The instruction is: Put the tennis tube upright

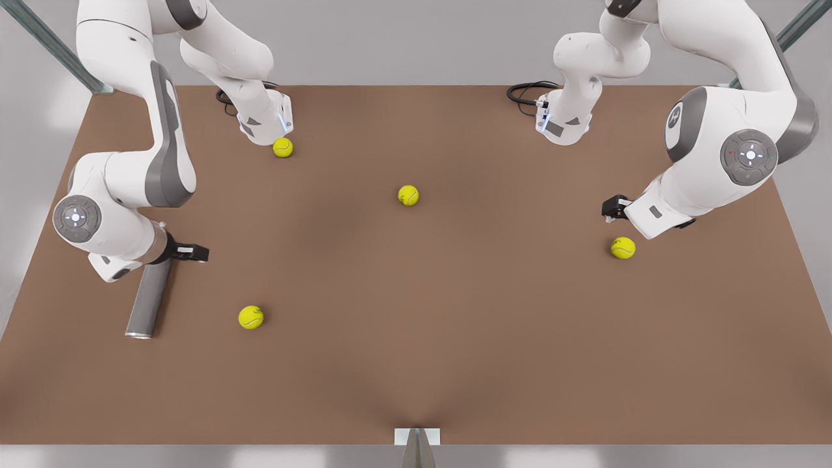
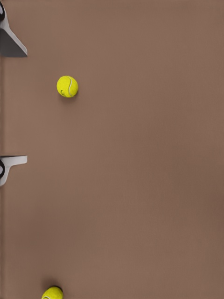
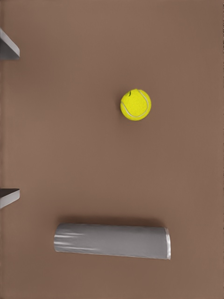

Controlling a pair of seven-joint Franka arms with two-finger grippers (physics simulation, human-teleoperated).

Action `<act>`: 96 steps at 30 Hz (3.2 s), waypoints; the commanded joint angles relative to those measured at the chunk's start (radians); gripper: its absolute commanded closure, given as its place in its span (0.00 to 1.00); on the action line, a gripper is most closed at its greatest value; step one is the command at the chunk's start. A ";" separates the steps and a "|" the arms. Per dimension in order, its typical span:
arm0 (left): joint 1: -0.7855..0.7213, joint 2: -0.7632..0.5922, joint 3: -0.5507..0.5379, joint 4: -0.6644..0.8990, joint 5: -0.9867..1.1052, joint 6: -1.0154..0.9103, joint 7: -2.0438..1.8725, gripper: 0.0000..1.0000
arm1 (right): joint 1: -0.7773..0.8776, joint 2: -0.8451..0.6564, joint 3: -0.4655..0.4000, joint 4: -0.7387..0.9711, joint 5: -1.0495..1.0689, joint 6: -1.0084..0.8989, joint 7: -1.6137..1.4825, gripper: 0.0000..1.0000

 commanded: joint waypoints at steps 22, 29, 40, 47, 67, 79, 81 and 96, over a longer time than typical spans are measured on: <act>-0.002 0.005 0.000 -0.002 0.002 0.011 0.000 0.00 | -0.365 0.410 -0.008 -0.003 -0.115 0.325 -0.385 0.00; -0.002 0.005 0.000 -0.002 0.002 0.011 0.000 0.00 | -0.373 0.410 -0.008 -0.061 -0.114 0.465 -0.353 0.00; -0.002 0.008 0.000 -0.005 0.002 0.009 0.000 0.00 | -0.399 0.434 -0.011 -0.067 -0.156 0.465 -0.362 0.00; -0.003 0.008 0.000 -0.005 0.002 0.009 0.000 0.00 | -0.397 0.470 -0.026 -0.052 -0.175 0.466 -0.365 0.00; -0.003 0.015 0.000 -0.009 0.002 0.009 -0.002 0.00 | -0.399 0.499 -0.028 -0.037 -0.175 0.449 -0.376 0.11; -0.005 0.017 0.000 -0.017 0.002 0.005 -0.003 0.00 | -0.396 0.505 -0.028 -0.037 -0.173 0.452 -0.374 0.11; -0.005 0.017 0.000 -0.017 0.000 0.005 -0.003 0.00 | -0.396 0.505 -0.028 -0.037 -0.173 0.451 -0.374 0.11; -0.005 0.017 -0.002 -0.017 -0.001 0.005 -0.008 0.00 | -0.394 0.505 -0.028 -0.037 -0.173 0.451 -0.376 0.22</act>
